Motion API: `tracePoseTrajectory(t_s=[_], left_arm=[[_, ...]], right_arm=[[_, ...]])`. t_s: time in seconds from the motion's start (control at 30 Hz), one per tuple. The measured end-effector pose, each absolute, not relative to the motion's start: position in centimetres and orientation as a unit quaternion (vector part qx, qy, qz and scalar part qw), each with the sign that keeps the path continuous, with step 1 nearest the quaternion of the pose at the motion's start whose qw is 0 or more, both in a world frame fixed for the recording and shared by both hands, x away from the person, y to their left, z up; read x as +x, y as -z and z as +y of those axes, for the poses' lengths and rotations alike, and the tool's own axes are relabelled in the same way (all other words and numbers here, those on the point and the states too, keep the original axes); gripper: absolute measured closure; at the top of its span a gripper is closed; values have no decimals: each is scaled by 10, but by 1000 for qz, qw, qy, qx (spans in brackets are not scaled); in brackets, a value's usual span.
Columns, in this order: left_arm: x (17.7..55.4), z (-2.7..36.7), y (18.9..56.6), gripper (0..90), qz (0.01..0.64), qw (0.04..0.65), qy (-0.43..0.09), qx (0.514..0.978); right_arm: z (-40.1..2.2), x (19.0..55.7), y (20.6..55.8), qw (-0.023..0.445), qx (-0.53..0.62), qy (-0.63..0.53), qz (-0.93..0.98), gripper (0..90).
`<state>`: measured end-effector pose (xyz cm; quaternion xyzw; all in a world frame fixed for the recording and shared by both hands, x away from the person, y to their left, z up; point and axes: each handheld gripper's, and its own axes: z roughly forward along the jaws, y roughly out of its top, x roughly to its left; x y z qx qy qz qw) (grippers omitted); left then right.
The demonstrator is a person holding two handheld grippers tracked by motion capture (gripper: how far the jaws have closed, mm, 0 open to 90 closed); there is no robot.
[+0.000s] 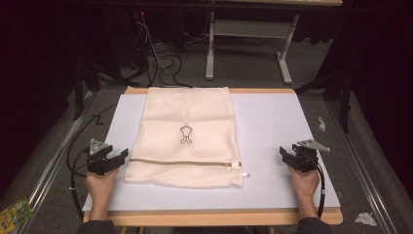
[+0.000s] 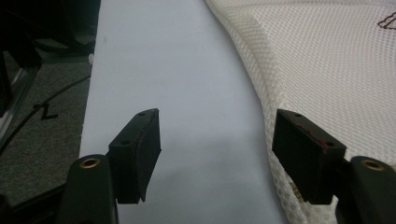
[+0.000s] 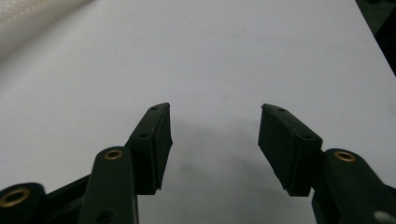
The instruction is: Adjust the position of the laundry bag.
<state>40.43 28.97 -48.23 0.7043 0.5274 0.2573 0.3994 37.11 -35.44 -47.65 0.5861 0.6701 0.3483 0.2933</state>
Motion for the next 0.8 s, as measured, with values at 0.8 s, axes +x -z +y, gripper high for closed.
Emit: tracePoseTrajectory(t_s=[0.8], left_arm=[[414, 273, 463, 327, 526, 412, -212, 713]], right_arm=[[-341, 371, 463, 259, 566, -411, 666, 539]])
